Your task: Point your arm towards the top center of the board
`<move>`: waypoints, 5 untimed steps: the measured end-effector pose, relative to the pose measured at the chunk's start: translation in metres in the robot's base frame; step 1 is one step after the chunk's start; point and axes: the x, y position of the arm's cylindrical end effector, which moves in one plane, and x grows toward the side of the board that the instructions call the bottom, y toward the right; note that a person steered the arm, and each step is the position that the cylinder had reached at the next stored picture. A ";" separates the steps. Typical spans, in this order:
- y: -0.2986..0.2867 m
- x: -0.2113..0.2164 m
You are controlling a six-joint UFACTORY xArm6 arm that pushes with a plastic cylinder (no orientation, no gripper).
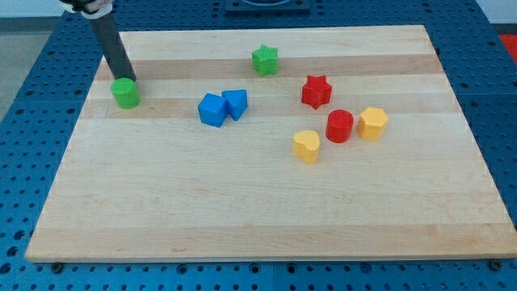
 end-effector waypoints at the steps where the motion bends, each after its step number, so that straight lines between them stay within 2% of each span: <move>1: 0.000 0.003; 3: 0.000 0.025; 4: 0.000 0.024; 5: 0.000 0.002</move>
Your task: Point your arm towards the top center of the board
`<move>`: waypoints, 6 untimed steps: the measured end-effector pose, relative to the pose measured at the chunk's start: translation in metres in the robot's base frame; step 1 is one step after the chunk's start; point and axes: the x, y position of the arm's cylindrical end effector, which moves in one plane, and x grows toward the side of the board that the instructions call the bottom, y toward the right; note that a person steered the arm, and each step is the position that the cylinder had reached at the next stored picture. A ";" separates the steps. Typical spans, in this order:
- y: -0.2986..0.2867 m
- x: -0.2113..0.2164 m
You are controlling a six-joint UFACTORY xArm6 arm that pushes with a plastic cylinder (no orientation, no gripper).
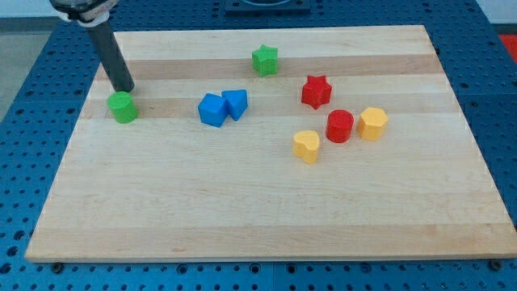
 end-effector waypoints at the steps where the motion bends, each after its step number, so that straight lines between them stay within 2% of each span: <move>1: 0.003 -0.023; 4: 0.085 -0.074; 6: 0.176 -0.082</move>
